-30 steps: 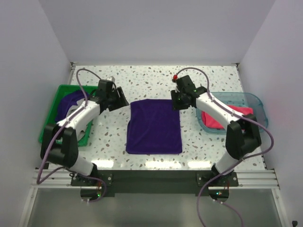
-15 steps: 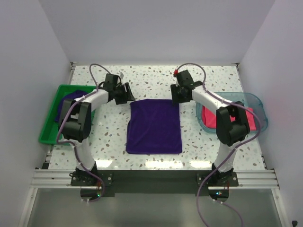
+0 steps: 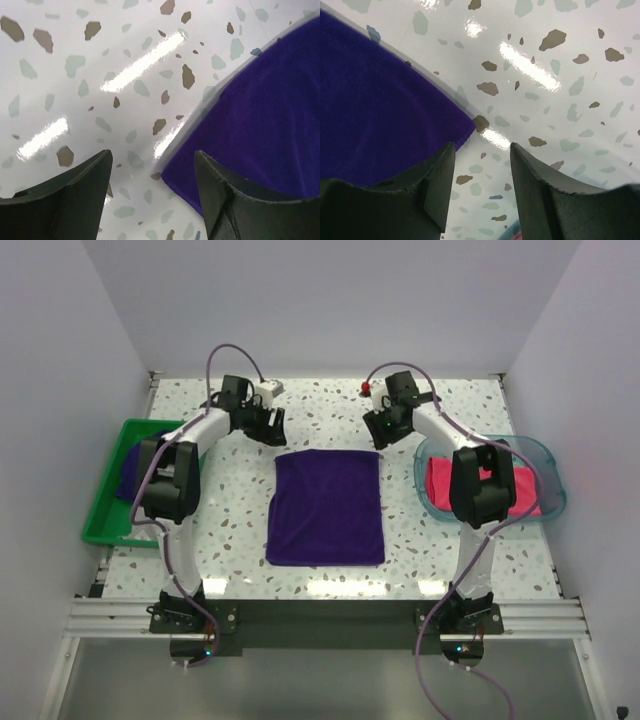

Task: Fold and stack the towels
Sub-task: Fold the towel

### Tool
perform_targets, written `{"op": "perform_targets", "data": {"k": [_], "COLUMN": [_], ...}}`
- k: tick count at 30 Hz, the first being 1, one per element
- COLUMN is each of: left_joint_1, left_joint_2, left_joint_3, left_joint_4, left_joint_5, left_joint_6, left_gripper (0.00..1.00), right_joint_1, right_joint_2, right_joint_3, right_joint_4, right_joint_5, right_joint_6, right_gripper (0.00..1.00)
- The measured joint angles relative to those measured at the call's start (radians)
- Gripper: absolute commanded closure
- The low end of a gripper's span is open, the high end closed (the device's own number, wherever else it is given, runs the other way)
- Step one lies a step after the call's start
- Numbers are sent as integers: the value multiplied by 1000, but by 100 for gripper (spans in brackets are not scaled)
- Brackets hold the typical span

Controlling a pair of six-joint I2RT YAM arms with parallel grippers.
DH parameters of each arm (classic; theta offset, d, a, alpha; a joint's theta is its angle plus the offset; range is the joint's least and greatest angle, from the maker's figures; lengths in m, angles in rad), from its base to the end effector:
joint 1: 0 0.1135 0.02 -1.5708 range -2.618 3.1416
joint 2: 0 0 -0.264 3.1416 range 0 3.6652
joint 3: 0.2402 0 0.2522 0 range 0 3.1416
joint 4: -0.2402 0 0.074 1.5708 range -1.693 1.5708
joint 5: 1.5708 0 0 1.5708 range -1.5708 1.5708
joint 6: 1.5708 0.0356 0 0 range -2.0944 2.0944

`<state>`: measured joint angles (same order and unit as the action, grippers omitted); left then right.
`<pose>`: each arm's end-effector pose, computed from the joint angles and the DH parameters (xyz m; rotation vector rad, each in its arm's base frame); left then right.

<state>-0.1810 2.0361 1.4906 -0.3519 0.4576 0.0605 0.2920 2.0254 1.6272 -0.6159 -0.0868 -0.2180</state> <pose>0.4350 -0.0956 0.1908 0.4894 2.3885 -0.6161 0.4232 0.1304 0.2181 -0.6831 2.4934 0.1395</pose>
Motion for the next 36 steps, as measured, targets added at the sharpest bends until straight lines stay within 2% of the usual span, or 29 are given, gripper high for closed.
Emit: {"op": "perform_targets", "data": {"k": [4,8,12,27,33,34,36], "left_joint_1": [11,11,10,-21,-44,-45,-50], "left_joint_2": [97,156,159,162,187,192,203], "left_joint_3": [146,220,222,228,244,248,253], "left_joint_4": [-112,-216,-255,-270,-279,-286,-299], "left_joint_5": [88,139,169,166,131,124,106], "left_joint_6": [146,225,233,216,221,222,228], "left_gripper": [31,34,36,37,37,37,37], "right_joint_1": [-26,-32,-30,-19,-19,-19,-19], "right_joint_2": [55,117,165,248,255,255,256], "right_joint_3": [71,163,226,236,234,233,232], "right_joint_4": [-73,-143,-174,-204,-202,-201,-203], "right_joint_5": [-62,-102,-151,-194,-193,-193,-193], "right_joint_6": [-97,-152,-171,-203,-217,-220,-229], "right_gripper": [49,49,50,50,56,64,69]}}
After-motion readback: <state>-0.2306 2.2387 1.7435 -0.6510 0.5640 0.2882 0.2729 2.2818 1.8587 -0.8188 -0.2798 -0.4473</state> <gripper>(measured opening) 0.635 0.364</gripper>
